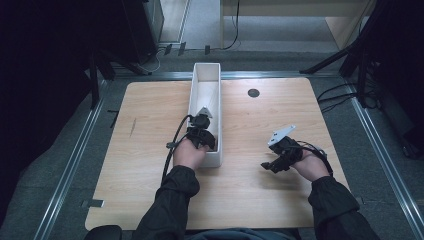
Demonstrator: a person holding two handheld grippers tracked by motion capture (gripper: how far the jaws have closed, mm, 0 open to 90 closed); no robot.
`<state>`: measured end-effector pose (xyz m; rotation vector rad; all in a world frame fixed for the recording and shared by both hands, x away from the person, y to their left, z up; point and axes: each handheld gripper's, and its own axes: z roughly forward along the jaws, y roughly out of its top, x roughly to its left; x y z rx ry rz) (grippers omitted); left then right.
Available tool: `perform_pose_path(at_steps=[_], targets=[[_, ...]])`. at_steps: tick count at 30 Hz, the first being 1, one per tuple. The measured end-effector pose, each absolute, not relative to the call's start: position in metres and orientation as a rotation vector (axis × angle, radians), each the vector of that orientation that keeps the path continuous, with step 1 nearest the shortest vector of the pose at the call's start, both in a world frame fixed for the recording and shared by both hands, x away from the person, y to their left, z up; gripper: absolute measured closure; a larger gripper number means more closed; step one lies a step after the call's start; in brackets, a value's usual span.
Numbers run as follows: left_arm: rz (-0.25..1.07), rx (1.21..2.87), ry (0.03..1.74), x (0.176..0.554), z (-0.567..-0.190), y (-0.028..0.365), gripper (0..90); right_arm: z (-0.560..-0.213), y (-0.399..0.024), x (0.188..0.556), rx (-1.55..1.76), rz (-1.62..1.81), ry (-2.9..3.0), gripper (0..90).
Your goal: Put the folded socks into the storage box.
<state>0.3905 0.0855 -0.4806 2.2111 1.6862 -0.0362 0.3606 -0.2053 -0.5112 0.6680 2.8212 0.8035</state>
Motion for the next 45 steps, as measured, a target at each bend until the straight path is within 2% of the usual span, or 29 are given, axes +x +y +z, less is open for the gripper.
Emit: perform_pose_path(at_steps=[2,8,25,28,38,45], targets=[[-0.054,2.204,1.681,0.390,-0.478,0.087,64.3,-0.511,-0.206,0.361,0.676,0.810,2.816,23.3],[-0.068,2.193,1.640,0.388,-0.466,0.092,58.9,-0.512,-0.205,0.361,0.674,0.804,2.824,23.3],[-0.024,2.185,1.594,0.380,-0.425,0.110,52.9,-0.512,-0.205,0.361,0.673,0.793,2.820,23.2],[-0.015,2.176,1.586,0.379,-0.414,0.117,49.2,-0.512,-0.205,0.361,0.680,0.793,2.819,23.2],[0.014,2.200,1.569,0.372,-0.402,0.133,49.2,-0.513,-0.206,0.360,0.673,0.782,2.827,23.1],[0.025,2.158,1.563,0.367,-0.395,0.153,48.4,-0.514,-0.205,0.359,0.671,0.772,2.834,23.0]])
